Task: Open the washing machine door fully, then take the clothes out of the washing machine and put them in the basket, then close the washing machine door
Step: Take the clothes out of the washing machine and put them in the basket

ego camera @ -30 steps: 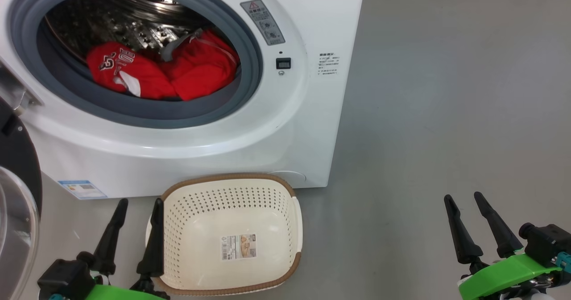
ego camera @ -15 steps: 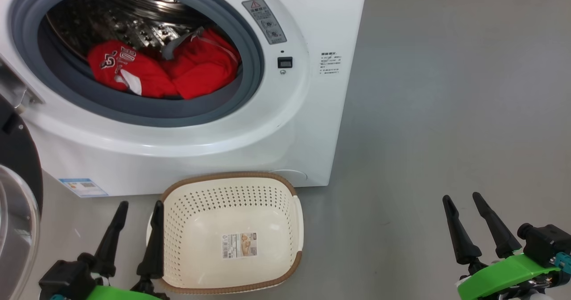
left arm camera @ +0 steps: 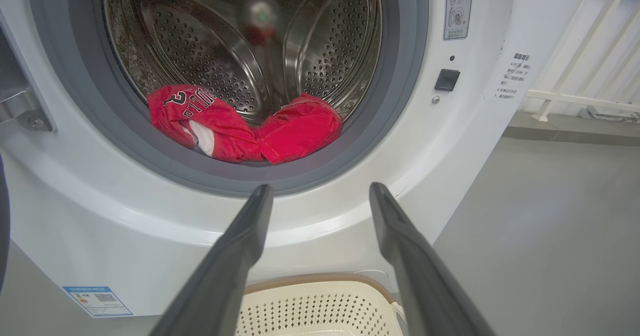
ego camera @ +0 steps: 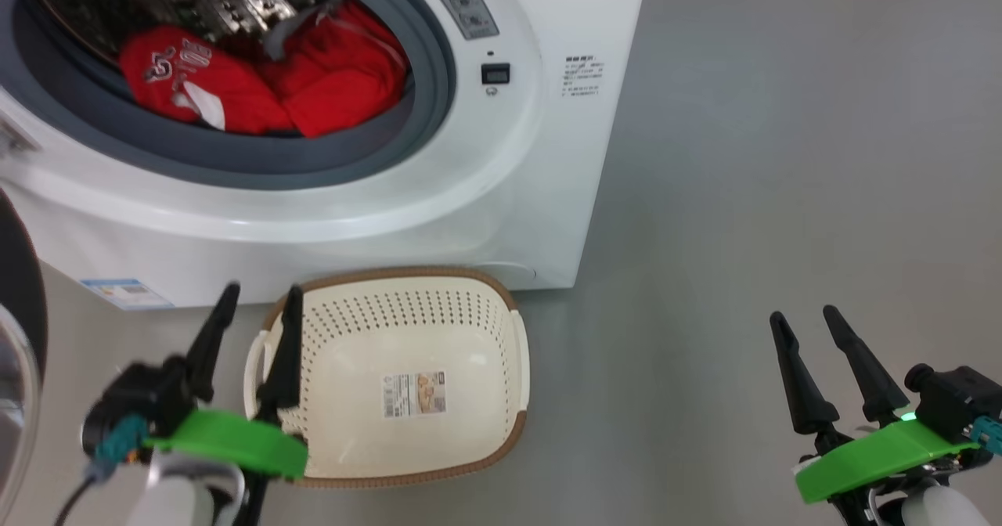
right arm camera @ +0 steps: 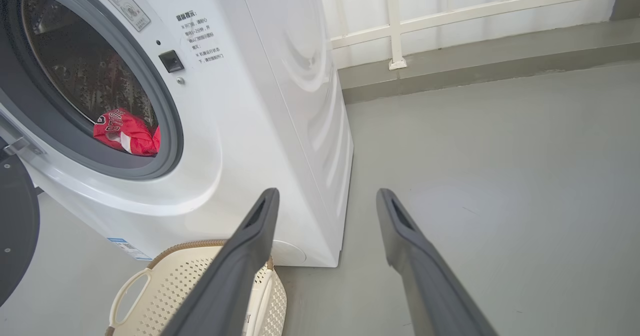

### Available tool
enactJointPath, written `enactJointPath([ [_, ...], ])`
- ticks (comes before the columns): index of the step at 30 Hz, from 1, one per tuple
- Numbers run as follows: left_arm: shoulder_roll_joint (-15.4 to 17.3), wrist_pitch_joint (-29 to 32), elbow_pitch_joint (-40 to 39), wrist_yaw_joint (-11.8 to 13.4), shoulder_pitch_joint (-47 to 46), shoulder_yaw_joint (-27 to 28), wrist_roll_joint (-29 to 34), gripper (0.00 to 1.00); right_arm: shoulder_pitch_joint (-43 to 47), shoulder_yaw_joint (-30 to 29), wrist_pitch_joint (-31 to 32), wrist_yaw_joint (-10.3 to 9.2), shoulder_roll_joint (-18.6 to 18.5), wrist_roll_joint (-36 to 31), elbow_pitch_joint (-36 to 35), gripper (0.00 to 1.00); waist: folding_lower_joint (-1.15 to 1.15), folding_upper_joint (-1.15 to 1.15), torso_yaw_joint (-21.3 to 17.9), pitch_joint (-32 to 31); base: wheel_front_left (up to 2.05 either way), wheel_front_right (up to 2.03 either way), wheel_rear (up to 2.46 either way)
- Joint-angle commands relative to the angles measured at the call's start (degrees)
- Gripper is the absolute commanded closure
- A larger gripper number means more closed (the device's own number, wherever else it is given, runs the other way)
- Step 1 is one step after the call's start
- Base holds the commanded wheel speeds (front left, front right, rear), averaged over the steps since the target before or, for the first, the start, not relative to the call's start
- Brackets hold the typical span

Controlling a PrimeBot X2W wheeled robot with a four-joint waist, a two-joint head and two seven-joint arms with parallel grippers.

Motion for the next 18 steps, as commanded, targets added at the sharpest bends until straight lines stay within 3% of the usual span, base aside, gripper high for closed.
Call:
enactJointPath([
  [1,1.95,-0.29,0.33,-0.31,-3.9,1.08,0.51,0.0,-1.75,1.5,-0.69,0.29,-0.51,-0.95,-1.48,0.0,0.0,0.0,-0.48,2.74,0.0,0.0,0.0],
  [10,6.45,-0.28,13.89,-0.31,-22.93,-4.99,0.02,0.0,-5.63,2.16,-0.69,0.29,-0.06,-1.07,-2.21,0.0,0.0,0.0,-1.98,9.82,0.0,0.0,0.0],
  [18,8.5,1.95,25.43,-0.31,-37.72,-7.94,-3.06,0.0,-9.03,2.33,-0.69,0.29,0.31,-1.22,-2.99,0.0,0.0,0.0,-3.13,15.55,0.0,0.0,0.0],
])
